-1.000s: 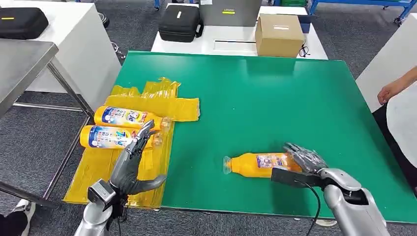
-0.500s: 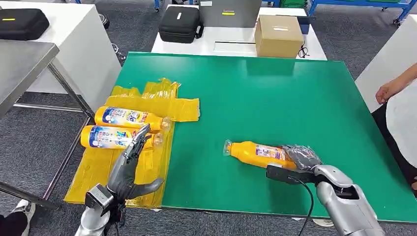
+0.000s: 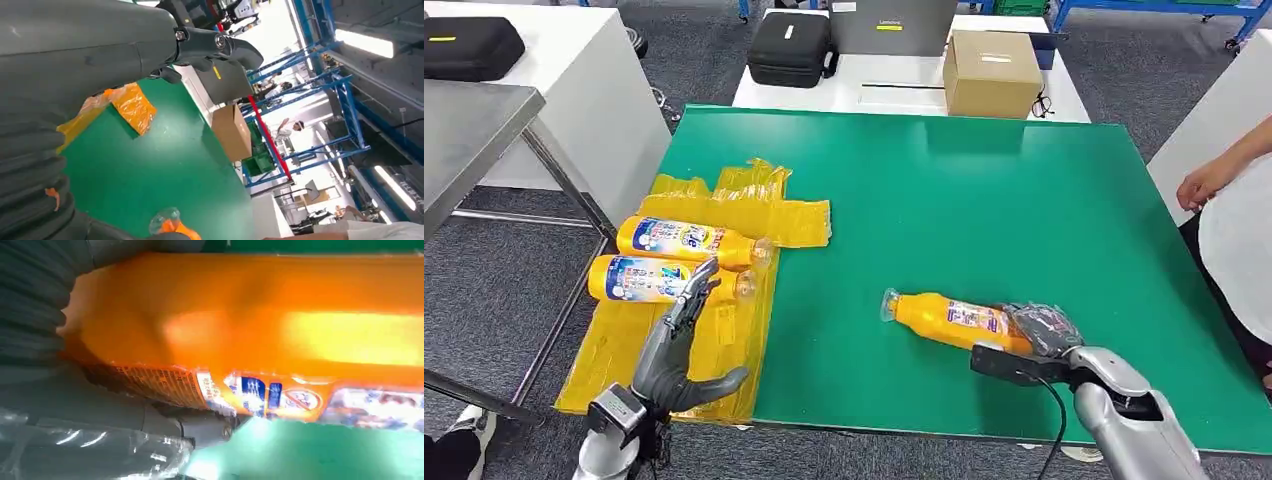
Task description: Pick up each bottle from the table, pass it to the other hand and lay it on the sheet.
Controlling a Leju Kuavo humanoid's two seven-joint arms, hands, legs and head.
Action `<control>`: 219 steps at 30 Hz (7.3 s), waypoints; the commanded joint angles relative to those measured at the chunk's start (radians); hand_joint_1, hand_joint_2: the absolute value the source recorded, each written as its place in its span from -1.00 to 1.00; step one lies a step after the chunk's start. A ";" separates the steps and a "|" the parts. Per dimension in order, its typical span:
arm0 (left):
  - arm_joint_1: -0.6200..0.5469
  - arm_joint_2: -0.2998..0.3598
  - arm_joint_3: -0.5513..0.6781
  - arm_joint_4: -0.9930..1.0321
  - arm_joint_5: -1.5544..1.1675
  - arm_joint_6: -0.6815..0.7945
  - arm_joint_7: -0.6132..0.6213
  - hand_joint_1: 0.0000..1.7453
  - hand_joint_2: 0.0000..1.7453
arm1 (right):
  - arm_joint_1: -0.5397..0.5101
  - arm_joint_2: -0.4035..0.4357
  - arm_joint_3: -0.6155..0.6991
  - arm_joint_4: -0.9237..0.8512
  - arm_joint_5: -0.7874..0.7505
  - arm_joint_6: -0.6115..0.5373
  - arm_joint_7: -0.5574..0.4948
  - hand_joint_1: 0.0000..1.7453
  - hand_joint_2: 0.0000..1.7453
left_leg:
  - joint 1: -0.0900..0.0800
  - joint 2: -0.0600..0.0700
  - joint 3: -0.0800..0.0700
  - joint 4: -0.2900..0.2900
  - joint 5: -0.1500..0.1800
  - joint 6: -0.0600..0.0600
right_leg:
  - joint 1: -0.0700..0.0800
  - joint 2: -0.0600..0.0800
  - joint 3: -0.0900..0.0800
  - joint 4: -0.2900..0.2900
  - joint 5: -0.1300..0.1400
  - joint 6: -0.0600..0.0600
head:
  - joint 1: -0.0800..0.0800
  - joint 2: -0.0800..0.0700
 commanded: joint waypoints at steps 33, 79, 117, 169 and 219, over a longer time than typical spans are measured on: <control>-0.102 -0.067 -0.046 0.187 0.139 -0.188 -0.027 -1.00 1.00 | 0.095 0.265 0.049 -0.258 -0.295 0.147 -0.281 1.00 1.00 | 0.001 0.001 0.001 -0.001 -0.001 -0.002 | 0.001 0.001 -0.001 -0.001 -0.001 -0.002 | 0.000 0.000; -0.127 0.038 -0.332 0.165 -0.032 -0.209 -0.023 -1.00 1.00 | -0.094 0.332 0.281 -0.053 -0.360 0.138 -0.181 0.98 1.00 | 0.000 0.003 -0.001 -0.001 -0.001 -0.001 | 0.001 0.003 -0.003 0.000 0.000 -0.001 | 0.000 0.000; -0.112 0.100 -0.473 0.058 -0.038 -0.090 -0.027 1.00 1.00 | 0.004 0.309 0.220 -0.018 -0.311 0.067 -0.155 1.00 1.00 | 0.001 -0.001 -0.002 -0.001 0.000 -0.001 | 0.001 -0.001 -0.003 -0.001 -0.001 -0.002 | 0.000 0.000; -0.068 0.020 -0.208 -0.104 -0.807 0.360 0.668 1.00 1.00 | 0.171 0.435 -0.150 -0.354 0.014 -0.349 0.168 -1.00 1.00 | 0.001 -0.001 -0.002 -0.001 -0.001 -0.002 | 0.001 -0.001 -0.003 0.000 -0.002 -0.002 | 0.000 0.000; -0.162 -0.025 0.000 0.079 -0.771 0.490 0.644 -1.00 1.00 | 0.211 0.438 -0.186 -0.399 0.067 -0.330 0.259 -1.00 1.00 | 0.002 0.004 -0.002 0.001 -0.001 -0.002 | 0.002 0.004 -0.003 0.000 -0.001 -0.002 | 0.000 0.000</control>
